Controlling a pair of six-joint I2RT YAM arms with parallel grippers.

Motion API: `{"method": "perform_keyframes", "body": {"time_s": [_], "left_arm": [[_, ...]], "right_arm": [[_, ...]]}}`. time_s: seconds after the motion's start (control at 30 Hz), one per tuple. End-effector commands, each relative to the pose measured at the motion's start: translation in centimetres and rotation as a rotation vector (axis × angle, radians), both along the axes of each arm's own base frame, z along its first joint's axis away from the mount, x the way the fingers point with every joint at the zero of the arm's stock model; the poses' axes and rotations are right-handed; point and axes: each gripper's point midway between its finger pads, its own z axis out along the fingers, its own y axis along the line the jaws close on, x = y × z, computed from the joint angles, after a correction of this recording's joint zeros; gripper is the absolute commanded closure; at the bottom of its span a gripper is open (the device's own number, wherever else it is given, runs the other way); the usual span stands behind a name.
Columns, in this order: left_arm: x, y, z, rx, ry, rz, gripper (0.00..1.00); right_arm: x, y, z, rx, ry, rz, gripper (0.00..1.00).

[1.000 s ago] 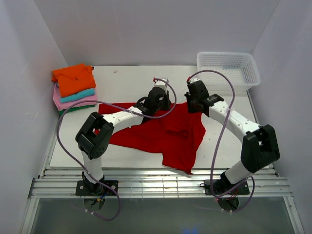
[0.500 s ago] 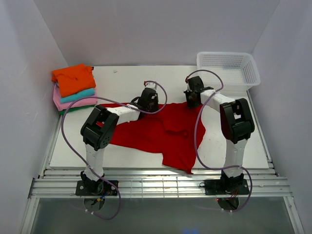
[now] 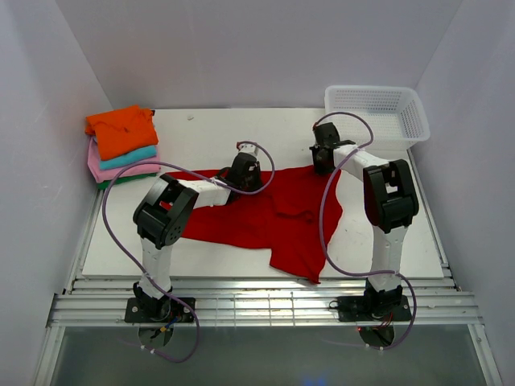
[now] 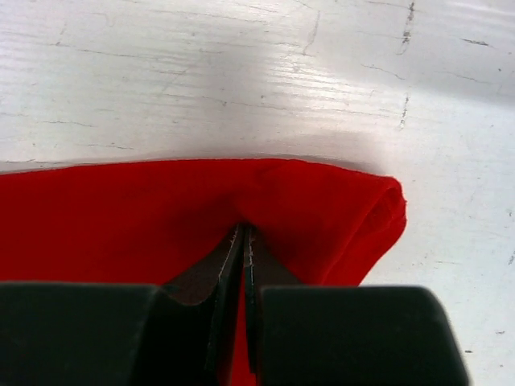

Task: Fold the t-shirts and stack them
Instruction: Fold the tshirt

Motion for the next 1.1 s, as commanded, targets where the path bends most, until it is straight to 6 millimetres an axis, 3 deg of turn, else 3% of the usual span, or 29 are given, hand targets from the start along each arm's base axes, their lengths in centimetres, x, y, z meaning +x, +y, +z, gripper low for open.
{"method": "perform_keyframes", "body": {"time_s": [0.0, 0.17, 0.43, 0.6, 0.7, 0.73, 0.77, 0.83, 0.87, 0.93, 0.97, 1.0, 1.07], "left_arm": [[-0.4, -0.4, 0.4, -0.020, 0.018, -0.015, 1.00], [0.1, -2.1, 0.8, -0.054, 0.018, -0.038, 1.00], [1.0, -4.2, -0.2, -0.069, 0.032, -0.053, 1.00], [1.7, -4.5, 0.4, -0.057, 0.004, -0.043, 1.00], [2.8, -4.0, 3.7, -0.041, -0.080, -0.025, 1.00], [3.3, -3.5, 5.0, -0.027, -0.114, -0.002, 1.00], [3.6, -3.2, 7.8, -0.036, -0.167, 0.012, 1.00], [4.1, -2.3, 11.1, -0.009, -0.239, 0.031, 1.00], [4.3, -1.0, 14.4, -0.005, -0.299, 0.079, 1.00], [4.3, 0.7, 17.4, 0.008, -0.356, 0.121, 0.99], [4.4, 2.2, 18.8, 0.014, -0.384, 0.159, 0.98], [3.7, 3.6, 20.9, 0.006, -0.419, 0.185, 0.98], [3.6, 6.9, 22.0, 0.044, -0.442, 0.257, 0.96]], "right_arm": [[-0.9, -3.7, -1.7, -0.091, 0.069, -0.085, 0.91], [-1.1, -6.1, -1.5, -0.091, 0.089, -0.140, 0.91], [-1.7, -9.8, -1.6, -0.082, 0.114, -0.204, 0.91], [-1.4, -10.3, -1.1, -0.076, 0.102, -0.203, 0.90], [-1.3, -10.3, 0.0, -0.074, 0.072, -0.193, 0.84], [-0.8, -10.1, 1.4, -0.063, 0.026, -0.174, 0.80], [-0.6, -10.0, 2.3, -0.057, -0.002, -0.170, 0.76], [-0.2, -9.6, 3.9, -0.036, -0.067, -0.147, 0.73], [0.0, -9.1, 6.4, -0.017, -0.134, -0.120, 0.72], [-0.2, -7.3, 8.3, 0.036, -0.192, -0.056, 0.71], [0.2, -6.7, 11.2, 0.065, -0.279, -0.031, 0.69], [0.2, -5.9, 12.4, 0.090, -0.308, -0.008, 0.69], [-0.1, -3.4, 15.4, 0.164, -0.365, 0.076, 0.66]]}}
